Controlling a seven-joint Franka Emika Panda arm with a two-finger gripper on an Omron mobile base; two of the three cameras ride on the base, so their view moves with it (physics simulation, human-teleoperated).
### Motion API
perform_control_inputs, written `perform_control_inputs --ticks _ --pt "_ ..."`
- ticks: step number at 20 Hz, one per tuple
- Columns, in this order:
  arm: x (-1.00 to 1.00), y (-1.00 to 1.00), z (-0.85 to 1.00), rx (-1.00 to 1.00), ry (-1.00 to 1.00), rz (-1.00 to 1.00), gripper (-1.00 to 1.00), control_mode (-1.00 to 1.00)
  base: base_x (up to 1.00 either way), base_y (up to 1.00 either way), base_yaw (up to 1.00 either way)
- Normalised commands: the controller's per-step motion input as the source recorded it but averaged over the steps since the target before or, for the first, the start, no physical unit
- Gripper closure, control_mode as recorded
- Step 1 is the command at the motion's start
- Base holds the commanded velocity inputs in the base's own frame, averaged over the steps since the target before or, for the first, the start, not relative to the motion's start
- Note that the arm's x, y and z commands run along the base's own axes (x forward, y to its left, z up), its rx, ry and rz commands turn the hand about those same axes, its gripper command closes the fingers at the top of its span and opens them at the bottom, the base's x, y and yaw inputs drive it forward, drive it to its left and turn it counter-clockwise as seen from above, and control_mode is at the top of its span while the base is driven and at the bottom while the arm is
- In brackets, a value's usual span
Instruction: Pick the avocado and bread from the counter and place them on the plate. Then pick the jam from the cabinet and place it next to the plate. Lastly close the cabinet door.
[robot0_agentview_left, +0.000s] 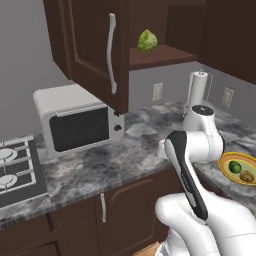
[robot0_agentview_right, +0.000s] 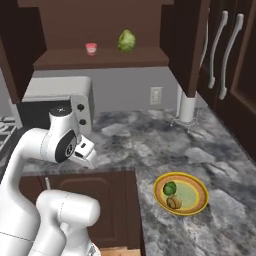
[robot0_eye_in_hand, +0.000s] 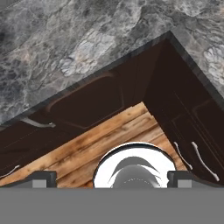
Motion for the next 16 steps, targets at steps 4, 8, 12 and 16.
perform_control_inputs --ticks 4,8,12,16 --pt "0.00 0.00 0.00 0.00 0.00 0.00 -1.00 1.00 0.37 -0.26 0.16" --pt "0.00 0.00 0.00 0.00 0.00 0.00 -1.00 1.00 0.28 -0.28 0.15" --pt "0.00 0.00 0.00 0.00 0.00 0.00 -1.00 1.00 0.34 -0.28 0.15" --pt "0.00 0.00 0.00 0.00 0.00 0.00 -1.00 1.00 0.32 -0.23 0.14"
